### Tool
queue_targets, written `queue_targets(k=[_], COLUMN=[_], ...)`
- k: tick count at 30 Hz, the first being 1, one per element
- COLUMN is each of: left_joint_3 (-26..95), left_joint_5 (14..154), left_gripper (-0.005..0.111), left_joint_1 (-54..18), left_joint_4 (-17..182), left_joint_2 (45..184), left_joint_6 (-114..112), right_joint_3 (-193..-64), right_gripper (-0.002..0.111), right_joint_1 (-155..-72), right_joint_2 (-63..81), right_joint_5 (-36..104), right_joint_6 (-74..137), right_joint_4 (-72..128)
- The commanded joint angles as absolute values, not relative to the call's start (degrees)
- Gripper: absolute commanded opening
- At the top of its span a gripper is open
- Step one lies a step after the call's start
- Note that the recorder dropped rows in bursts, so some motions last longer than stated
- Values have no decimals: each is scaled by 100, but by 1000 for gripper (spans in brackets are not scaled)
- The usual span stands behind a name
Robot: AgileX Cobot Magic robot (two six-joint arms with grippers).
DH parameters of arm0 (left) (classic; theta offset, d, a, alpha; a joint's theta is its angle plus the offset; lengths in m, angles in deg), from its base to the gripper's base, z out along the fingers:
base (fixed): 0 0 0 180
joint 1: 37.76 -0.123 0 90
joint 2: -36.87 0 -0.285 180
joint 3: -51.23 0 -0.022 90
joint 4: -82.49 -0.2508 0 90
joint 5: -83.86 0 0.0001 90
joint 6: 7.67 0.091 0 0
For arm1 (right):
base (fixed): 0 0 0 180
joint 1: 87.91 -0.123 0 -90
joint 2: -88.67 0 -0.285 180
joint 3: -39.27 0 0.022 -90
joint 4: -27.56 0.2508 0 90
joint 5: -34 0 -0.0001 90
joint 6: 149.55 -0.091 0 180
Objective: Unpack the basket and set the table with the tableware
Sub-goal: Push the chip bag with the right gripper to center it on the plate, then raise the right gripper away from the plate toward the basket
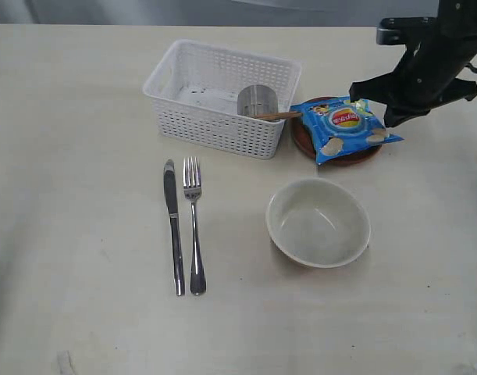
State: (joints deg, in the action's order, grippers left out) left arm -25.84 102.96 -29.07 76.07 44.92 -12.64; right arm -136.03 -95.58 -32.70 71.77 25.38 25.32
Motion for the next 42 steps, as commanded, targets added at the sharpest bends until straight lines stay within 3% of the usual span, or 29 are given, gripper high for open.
queue_targets(k=[1, 14, 32, 42], left_joint_3=[-2599, -2599, -2599, -2599], left_joint_5=[10255, 10255, 10255, 10255], left_gripper=[0, 0, 0, 0], left_joint_1=[-2922, -2922, -2922, -2922], left_joint_4=[7681, 7681, 7681, 7681], left_joint_2=[4465, 4465, 4465, 4465], left_joint_6=[-1255, -1255, -1255, -1255], right_joint_3=[-13599, -13612, -13708, -13172], right_gripper=[-1, -1, -1, -1], right_joint_1=[-9546, -9546, -9316, -9316], right_joint_2=[-3438, -3402, -3064, -3211], right_joint_5=[7223, 7227, 8129, 7431], right_joint_6=[2620, 3323, 2577, 1947], right_joint_4=[2756, 3520, 2798, 2922])
